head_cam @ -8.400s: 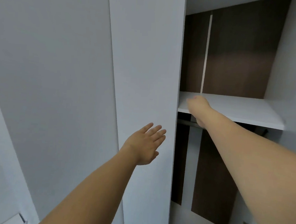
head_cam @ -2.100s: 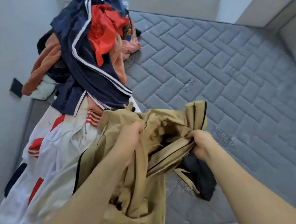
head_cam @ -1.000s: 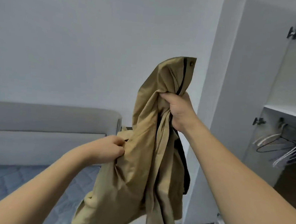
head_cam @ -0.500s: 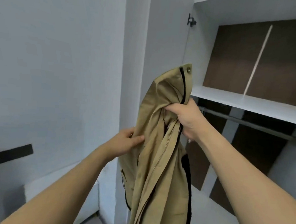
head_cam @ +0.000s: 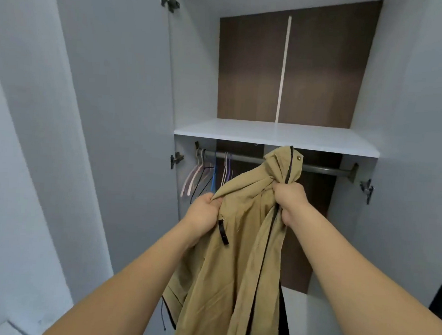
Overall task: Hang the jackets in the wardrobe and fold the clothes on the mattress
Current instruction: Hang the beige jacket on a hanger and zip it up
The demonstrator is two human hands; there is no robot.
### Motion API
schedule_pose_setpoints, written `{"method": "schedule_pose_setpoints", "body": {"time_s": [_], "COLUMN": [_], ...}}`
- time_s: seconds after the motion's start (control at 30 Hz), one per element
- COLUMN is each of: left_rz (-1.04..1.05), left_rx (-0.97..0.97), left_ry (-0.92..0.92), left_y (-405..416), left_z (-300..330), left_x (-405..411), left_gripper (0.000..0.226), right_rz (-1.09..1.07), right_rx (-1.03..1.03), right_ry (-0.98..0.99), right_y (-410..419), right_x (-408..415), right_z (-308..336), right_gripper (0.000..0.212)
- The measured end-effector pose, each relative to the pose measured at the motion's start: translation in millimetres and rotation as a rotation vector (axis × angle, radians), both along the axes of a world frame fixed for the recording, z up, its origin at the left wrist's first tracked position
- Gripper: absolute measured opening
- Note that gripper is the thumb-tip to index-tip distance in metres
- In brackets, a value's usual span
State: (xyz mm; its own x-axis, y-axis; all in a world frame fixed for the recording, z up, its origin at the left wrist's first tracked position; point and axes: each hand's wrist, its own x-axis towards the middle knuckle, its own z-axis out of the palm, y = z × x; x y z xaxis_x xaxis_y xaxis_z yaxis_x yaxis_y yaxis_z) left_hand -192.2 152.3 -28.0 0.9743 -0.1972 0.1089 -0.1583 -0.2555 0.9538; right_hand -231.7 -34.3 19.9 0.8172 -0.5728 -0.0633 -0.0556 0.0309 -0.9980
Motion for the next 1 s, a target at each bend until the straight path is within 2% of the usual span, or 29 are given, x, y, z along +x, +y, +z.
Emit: {"method": "schedule_pose_setpoints", "body": {"time_s": [0.07, 0.17, 0.3, 0.43, 0.5, 0.53, 0.6, 0.67, 0.73, 0.8, 0.87, 1.0], "left_rz": [-0.006, -0.031, -0.109, -0.442, -0.640, -0.655, -0.488, -0.294, -0.224, -0.194, -0.157, -0.056], "left_rx": [0.000, -0.034, -0.144, 0.027, 0.100, 0.111, 0.140, 0.251, 0.471, 0.700, 0.858, 1.071], "left_ry": [0.041, 0.153, 0.295, 0.526, 0.634, 0.638, 0.572, 0.404, 0.169, 0.010, -0.076, -0.129], "left_y": [-15, -26, -29, -24, -21, -22, -33, -52, -71, -87, -104, -137], "left_z": [-11, -29, -45, -56, -56, -56, -59, -65, -73, -77, -82, -98], "left_x": [27, 65, 126, 185, 216, 234, 267, 296, 321, 339, 351, 377], "left_gripper": [0.024, 0.026, 0.026, 0.024, 0.028, 0.030, 0.028, 0.019, 0.013, 0.012, 0.013, 0.023], "right_rz": [0.026, 0.128, 0.186, -0.029, -0.113, -0.136, -0.165, -0.196, -0.200, -0.191, -0.187, -0.172], "right_rx": [0.197, 0.182, -0.146, -0.518, -0.614, -0.635, -0.645, -0.625, -0.614, -0.612, -0.595, -0.572], "right_ry": [0.049, 0.096, 0.185, 0.164, 0.181, 0.187, 0.182, 0.171, 0.166, 0.179, 0.195, 0.236], "right_y": [-8, -15, -18, -23, -32, -36, -43, -51, -60, -69, -79, -99], "right_x": [12, 32, 71, 120, 136, 143, 152, 162, 173, 185, 198, 225], "right_z": [-5, -5, -3, -14, -25, -30, -42, -51, -57, -61, -66, -79], "right_gripper": [0.012, 0.017, 0.031, 0.013, 0.008, 0.009, 0.011, 0.011, 0.010, 0.010, 0.013, 0.020]}}
